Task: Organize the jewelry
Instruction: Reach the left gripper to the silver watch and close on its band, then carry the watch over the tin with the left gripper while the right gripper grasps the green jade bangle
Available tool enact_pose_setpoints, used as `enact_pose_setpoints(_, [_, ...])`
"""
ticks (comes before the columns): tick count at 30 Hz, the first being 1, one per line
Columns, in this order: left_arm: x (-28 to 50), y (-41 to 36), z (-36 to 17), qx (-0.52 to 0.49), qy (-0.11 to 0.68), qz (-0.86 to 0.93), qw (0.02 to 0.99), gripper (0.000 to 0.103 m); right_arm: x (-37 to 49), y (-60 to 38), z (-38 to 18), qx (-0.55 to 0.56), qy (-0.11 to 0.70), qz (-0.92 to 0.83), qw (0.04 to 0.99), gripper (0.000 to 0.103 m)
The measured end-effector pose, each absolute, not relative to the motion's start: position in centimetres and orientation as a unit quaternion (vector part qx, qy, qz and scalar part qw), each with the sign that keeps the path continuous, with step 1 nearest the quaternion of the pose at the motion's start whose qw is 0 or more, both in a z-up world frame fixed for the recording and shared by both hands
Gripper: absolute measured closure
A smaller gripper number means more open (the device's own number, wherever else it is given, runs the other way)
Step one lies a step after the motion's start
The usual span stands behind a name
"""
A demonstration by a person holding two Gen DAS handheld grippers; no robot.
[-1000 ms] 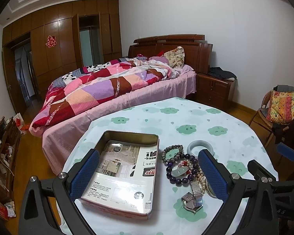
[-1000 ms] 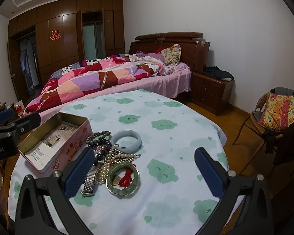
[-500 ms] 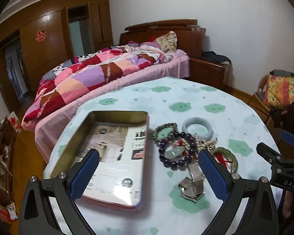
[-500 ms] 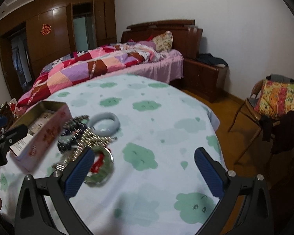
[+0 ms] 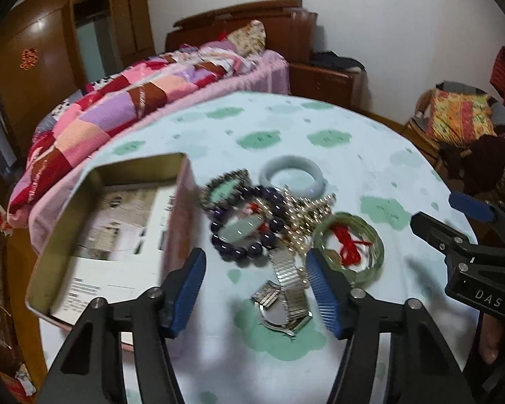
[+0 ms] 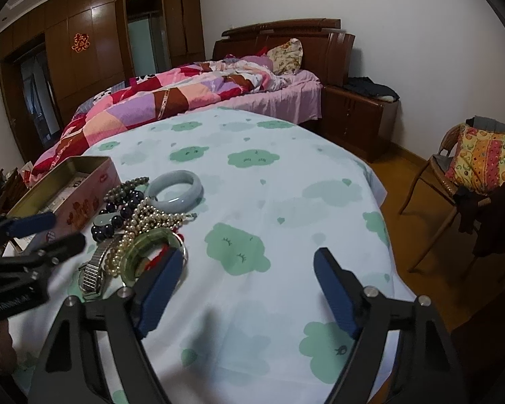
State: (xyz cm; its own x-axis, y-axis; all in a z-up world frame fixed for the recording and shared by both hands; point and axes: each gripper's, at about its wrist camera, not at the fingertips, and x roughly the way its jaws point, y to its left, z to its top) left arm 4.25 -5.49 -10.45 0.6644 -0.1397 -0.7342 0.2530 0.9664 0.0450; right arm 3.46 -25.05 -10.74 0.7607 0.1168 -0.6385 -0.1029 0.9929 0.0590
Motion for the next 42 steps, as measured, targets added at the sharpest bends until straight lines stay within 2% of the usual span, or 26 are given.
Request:
enact_pose_setpoints(5, [5.2, -5.9, -11.8, 0.063, 0.426, -0.125, 0.894, 0.047, 3.5, -24.7, -11.0, 0.005, 0.343, 0.064, 0.937, 0.021])
enact_pose_setpoints(10, [5.3, -6.0, -12.6, 0.056, 0.442, -0.143, 0.884, 0.074, 3.5, -24.5, -10.8, 0.003, 0.342, 0.066, 0.937, 0.021])
enact_pose_setpoints(11, [5.4, -6.0, -12.7, 0.053, 0.444, -0.15, 0.882, 0.083, 3.5, -24.5, -10.8, 0.003, 0.342, 0.066, 0.937, 0.021])
enact_pose_setpoints(18, [5.1, -5.7, -12.3, 0.048, 0.436, -0.161, 0.884, 0.085, 3.5, -24.2, -10.9, -0.001, 0.344, 0.067, 0.937, 0.021])
enact_pose_setpoints(27, [2.9, -4.0, -7.9, 0.039, 0.364, -0.161, 0.917, 0.088, 3.8, -23.7, -10.9, -0.005, 0.346, 0.074, 0.935, 0.021])
enact_pose_setpoints(34, [2.9, -2.3, -6.4, 0.012, 0.346, -0.164, 0.924, 0.088, 4.7, -22.4, -11.1, -0.01, 0.362, 0.099, 0.927, 0.035])
enact_pose_setpoints(36, [2.8, -1.7, -5.9, 0.006, 0.34, -0.161, 0.926, 0.088, 5.1, -22.2, -11.3, -0.011, 0.369, 0.104, 0.923, 0.042])
enact_pose_setpoints(42, [2.3, -1.1, -4.8, -0.003, 0.326, -0.161, 0.932, 0.088, 5.7, -21.5, -11.7, -0.014, 0.385, 0.118, 0.915, 0.05])
